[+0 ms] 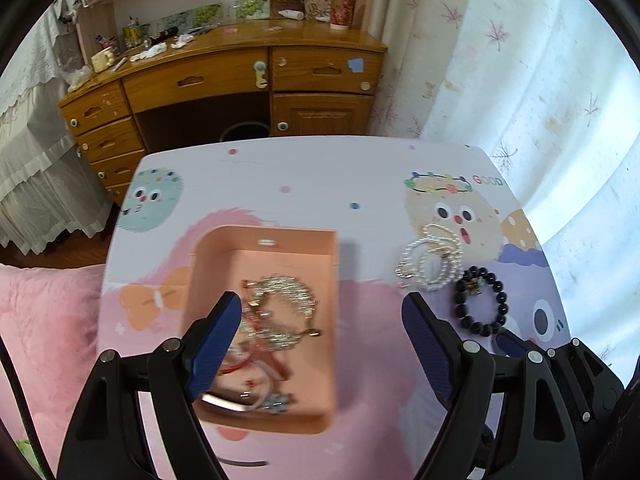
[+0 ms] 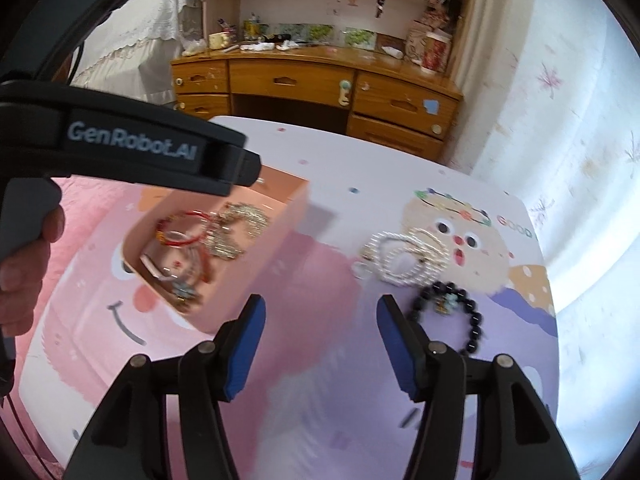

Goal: Organize jewelry

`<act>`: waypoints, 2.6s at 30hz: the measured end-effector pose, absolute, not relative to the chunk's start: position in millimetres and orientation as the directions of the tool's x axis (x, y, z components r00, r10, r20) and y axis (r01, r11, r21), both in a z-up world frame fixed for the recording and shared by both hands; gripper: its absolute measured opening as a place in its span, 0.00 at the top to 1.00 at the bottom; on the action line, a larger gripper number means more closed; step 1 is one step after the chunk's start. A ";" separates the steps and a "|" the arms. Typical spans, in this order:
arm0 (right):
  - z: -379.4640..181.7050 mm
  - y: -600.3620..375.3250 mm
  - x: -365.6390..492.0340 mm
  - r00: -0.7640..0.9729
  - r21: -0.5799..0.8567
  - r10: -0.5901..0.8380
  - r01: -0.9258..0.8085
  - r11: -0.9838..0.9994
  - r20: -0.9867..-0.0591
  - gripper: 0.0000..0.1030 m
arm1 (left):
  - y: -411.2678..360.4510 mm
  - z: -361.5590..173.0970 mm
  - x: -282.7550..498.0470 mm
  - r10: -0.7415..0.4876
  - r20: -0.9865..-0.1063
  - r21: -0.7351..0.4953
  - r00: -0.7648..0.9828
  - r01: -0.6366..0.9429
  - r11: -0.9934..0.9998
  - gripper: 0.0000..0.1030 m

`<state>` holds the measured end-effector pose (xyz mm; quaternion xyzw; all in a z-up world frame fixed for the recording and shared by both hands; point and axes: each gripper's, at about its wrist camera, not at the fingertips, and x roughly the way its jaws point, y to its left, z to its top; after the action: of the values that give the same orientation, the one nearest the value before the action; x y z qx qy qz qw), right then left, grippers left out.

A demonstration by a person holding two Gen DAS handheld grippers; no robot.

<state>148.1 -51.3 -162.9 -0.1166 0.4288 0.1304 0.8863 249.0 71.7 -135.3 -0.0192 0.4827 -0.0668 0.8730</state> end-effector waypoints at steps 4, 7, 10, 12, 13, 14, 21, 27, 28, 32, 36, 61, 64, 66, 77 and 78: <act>-166.5 -84.8 158.6 0.584 -0.039 0.144 -0.290 0.956 -0.799 0.43 | 41.1 -140.1 257.1 -0.145 -0.848 -0.100 0.510 0.115 0.988 0.21; -172.9 -112.4 169.0 0.557 0.053 0.195 -0.260 0.964 -0.807 0.43 | 21.2 -147.0 263.8 -0.152 -0.856 -0.105 0.493 0.121 0.987 0.21; -181.8 -129.9 177.9 0.547 0.079 0.206 -0.247 0.966 -0.811 0.43 | 1.6 -159.6 273.7 -0.165 -0.868 -0.122 0.469 0.122 0.985 0.21; -189.8 -138.6 184.6 0.548 0.056 0.186 -0.245 0.968 -0.816 0.43 | -8.9 -168.9 281.4 -0.169 -0.873 -0.130 0.458 0.116 0.985 0.21; -193.6 -141.6 187.1 0.548 0.046 0.177 -0.245 0.969 -0.818 0.43 | -13.1 -174.3 286.2 -0.168 -0.875 -0.132 0.454 0.109 0.985 0.21; -199.3 -146.5 191.5 0.546 0.039 0.171 -0.244 0.969 -0.820 0.43 | -16.5 -178.7 290.4 -0.165 -0.877 -0.133 0.451 0.101 0.986 0.21; -218.1 -167.1 208.3 0.550 0.116 0.217 -0.212 0.970 -0.807 0.64 | -33.5 -208.5 325.7 -0.128 -0.887 -0.115 0.444 0.056 0.992 0.33; -232.4 -175.9 220.9 0.520 0.166 0.232 -0.171 0.971 -0.822 0.77 | -41.0 -229.6 346.4 -0.082 -0.912 -0.072 0.402 0.040 0.997 0.50; -233.7 -177.4 222.2 0.519 0.168 0.233 -0.170 0.971 -0.823 0.77 | -41.4 -233.1 348.3 -0.078 -0.916 -0.069 0.393 0.037 0.997 0.53; -236.6 -180.4 226.2 0.512 0.171 0.233 -0.165 0.971 -0.827 0.78 | -43.1 -241.9 352.4 -0.074 -0.925 -0.067 0.373 0.032 0.997 0.62; -236.9 -178.4 227.3 0.510 0.175 0.245 -0.182 0.968 -0.825 0.77 | -44.4 -243.6 354.5 -0.073 -0.922 -0.063 0.379 0.038 0.997 0.75; -224.8 -170.5 222.7 0.556 0.118 0.230 -0.231 0.966 -0.799 0.88 | -27.1 -159.1 319.3 -0.199 -0.816 -0.179 0.543 0.091 0.980 0.95; -217.4 -169.7 219.0 0.566 0.119 0.236 -0.237 0.964 -0.790 0.88 | -21.0 -145.7 312.6 -0.214 -0.800 -0.200 0.560 0.087 0.976 0.95; -212.3 -168.3 217.3 0.573 0.119 0.243 -0.245 0.962 -0.783 0.88 | -17.3 -137.0 308.2 -0.220 -0.789 -0.208 0.574 0.087 0.974 0.95; -190.4 -152.0 205.0 0.601 0.101 0.258 -0.283 0.954 -0.757 0.88 | -1.9 -101.3 288.3 -0.238 -0.740 -0.230 0.629 0.095 0.968 0.95; -189.5 -150.5 204.5 0.600 0.099 0.259 -0.286 0.953 -0.757 0.88 | -0.2 -100.4 286.9 -0.238 -0.741 -0.231 0.627 0.094 0.968 0.95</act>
<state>204.5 -150.5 -189.5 -0.0161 0.4206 0.1522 0.8942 286.9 -0.2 -100.4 -0.0854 0.4216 -0.0924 0.8980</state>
